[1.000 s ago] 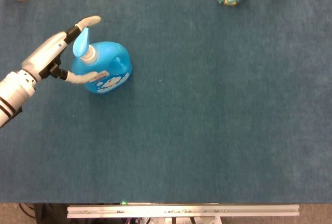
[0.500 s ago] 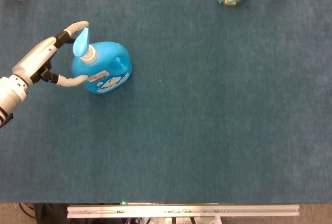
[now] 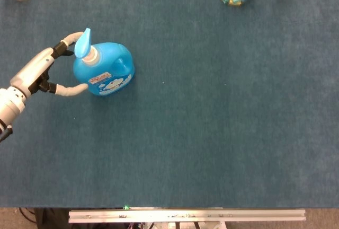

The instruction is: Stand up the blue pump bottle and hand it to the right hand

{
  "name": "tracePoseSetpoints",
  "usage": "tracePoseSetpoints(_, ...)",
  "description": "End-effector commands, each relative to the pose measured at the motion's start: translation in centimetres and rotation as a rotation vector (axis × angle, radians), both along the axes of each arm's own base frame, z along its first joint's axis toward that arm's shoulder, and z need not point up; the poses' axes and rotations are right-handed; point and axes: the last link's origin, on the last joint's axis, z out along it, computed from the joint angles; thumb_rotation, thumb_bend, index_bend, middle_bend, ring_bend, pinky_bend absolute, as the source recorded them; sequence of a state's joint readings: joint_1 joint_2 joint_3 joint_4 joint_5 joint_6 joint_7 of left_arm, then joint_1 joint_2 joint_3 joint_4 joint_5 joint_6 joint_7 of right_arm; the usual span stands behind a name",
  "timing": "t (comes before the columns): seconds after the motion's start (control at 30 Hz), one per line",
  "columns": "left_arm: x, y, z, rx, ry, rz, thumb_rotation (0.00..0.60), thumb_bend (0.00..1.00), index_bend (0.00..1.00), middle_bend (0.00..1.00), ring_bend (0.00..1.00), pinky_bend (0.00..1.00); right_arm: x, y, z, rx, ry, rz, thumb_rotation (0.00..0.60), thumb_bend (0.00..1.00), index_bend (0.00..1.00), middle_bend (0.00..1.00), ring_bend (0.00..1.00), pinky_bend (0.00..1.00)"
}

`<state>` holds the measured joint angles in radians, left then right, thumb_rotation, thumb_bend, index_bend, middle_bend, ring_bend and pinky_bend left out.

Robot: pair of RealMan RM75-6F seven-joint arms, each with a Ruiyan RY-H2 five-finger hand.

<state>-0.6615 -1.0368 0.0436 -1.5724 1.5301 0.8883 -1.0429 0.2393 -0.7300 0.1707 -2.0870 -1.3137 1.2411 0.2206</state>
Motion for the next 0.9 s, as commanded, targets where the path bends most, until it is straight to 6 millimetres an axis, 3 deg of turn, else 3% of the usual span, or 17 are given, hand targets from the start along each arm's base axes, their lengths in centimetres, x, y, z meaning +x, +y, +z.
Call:
tracePoseSetpoints(0.03, -0.2, -0.2, -0.6, 0.001, 0.0, 0.017, 0.525, 0.22, 0.0, 0.0, 0.0, 0.12, 0.0, 0.0, 0.0, 0.001, -0.001, 0.0, 0.6, 0.2, 0.25, 0.3, 0.21, 0.27)
tracePoseSetpoints(0.3, -0.8, -0.7, -1.6, 0.04, -0.002, 0.07, 0.519, 0.22, 0.0, 0.02, 0.0, 0.14, -0.1, 0.0, 0.0, 0.006, 0.002, -0.004, 0.6, 0.2, 0.25, 0.3, 0.21, 0.27)
tracePoseSetpoints(0.6, -1.2, -1.6, -2.6, 0.077, -0.013, 0.119, 0.502, 0.22, 0.0, 0.12, 0.03, 0.25, -0.2, 0.0, -0.1, 0.011, 0.002, -0.006, 0.6, 0.2, 0.25, 0.3, 0.21, 0.27)
tracePoseSetpoints(0.9, -0.8, -1.8, -3.8, 0.101, -0.021, 0.132, 0.545, 0.22, 0.01, 0.18, 0.08, 0.31, -0.2, 0.0, -0.1, 0.013, 0.004, -0.006, 0.6, 0.2, 0.25, 0.3, 0.21, 0.27)
